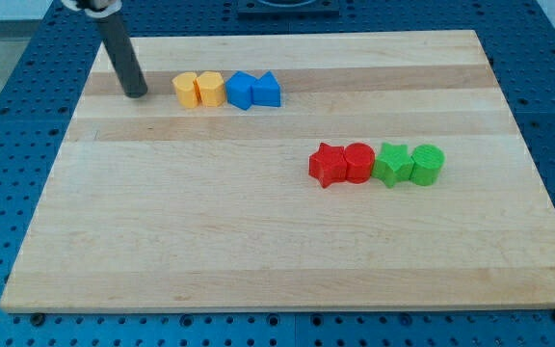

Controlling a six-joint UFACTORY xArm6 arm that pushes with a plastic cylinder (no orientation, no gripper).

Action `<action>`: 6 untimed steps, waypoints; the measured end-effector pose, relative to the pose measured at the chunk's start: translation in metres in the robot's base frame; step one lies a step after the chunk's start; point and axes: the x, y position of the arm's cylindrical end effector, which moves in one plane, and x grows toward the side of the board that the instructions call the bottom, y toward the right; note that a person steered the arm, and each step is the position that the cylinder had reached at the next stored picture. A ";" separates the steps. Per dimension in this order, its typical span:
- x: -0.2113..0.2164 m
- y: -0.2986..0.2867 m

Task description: Move the yellow heart away from the yellow hexagon

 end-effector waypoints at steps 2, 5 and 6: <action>-0.030 0.052; 0.039 0.052; 0.067 0.061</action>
